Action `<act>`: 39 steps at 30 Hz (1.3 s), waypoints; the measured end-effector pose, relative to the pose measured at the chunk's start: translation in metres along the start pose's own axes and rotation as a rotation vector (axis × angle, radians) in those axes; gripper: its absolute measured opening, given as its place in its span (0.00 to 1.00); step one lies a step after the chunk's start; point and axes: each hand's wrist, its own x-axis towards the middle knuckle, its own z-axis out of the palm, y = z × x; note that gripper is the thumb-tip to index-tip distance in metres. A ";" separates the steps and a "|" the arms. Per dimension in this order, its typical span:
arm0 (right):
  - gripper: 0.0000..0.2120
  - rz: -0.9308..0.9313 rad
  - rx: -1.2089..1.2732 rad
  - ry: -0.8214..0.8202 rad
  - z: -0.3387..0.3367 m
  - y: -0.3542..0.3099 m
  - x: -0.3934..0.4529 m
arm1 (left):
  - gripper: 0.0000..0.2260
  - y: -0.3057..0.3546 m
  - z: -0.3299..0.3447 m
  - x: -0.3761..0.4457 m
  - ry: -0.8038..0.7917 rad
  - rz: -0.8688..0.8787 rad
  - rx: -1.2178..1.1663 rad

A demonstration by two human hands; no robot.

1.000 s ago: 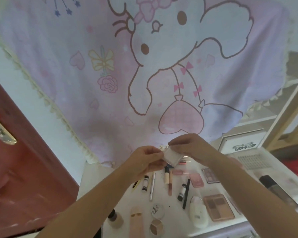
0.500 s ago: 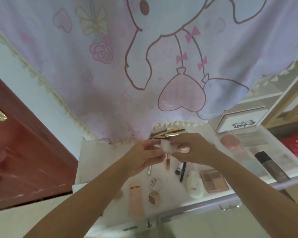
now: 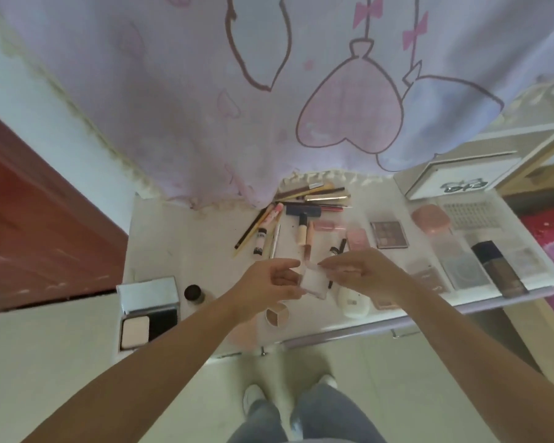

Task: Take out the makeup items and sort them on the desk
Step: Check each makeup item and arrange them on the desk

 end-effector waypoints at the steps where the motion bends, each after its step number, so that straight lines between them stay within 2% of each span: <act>1: 0.14 0.010 -0.061 -0.031 0.001 0.005 0.004 | 0.21 -0.007 0.002 0.002 0.034 -0.030 0.000; 6: 0.12 -0.021 -0.222 -0.163 0.003 0.031 0.028 | 0.15 -0.041 0.030 0.010 0.202 -0.145 0.057; 15: 0.12 -0.152 -0.411 -0.465 0.011 0.082 0.070 | 0.11 -0.080 0.121 0.035 0.786 -0.402 -0.058; 19: 0.13 -0.186 -0.475 -0.516 0.024 0.093 0.082 | 0.10 -0.087 0.140 0.041 0.978 -0.497 -0.140; 22: 0.15 -0.208 -0.516 -0.488 0.029 0.095 0.087 | 0.09 -0.089 0.144 0.045 1.079 -0.557 -0.232; 25: 0.19 -0.248 -0.585 -0.469 0.029 0.094 0.091 | 0.08 -0.090 0.146 0.049 1.141 -0.597 -0.272; 28: 0.15 -0.247 -0.634 -0.458 0.025 0.091 0.089 | 0.05 -0.090 0.148 0.052 1.179 -0.605 -0.279; 33: 0.15 -0.357 -0.647 -0.403 -0.006 0.092 0.081 | 0.03 -0.087 0.155 0.053 1.209 -0.600 -0.255; 36: 0.12 -0.348 -0.613 -0.417 -0.035 0.110 0.080 | 0.07 -0.087 0.172 0.050 1.164 -0.520 -0.153; 39: 0.14 -0.233 -0.561 -0.435 -0.051 0.126 0.081 | 0.13 -0.079 0.190 0.054 1.023 -0.366 0.165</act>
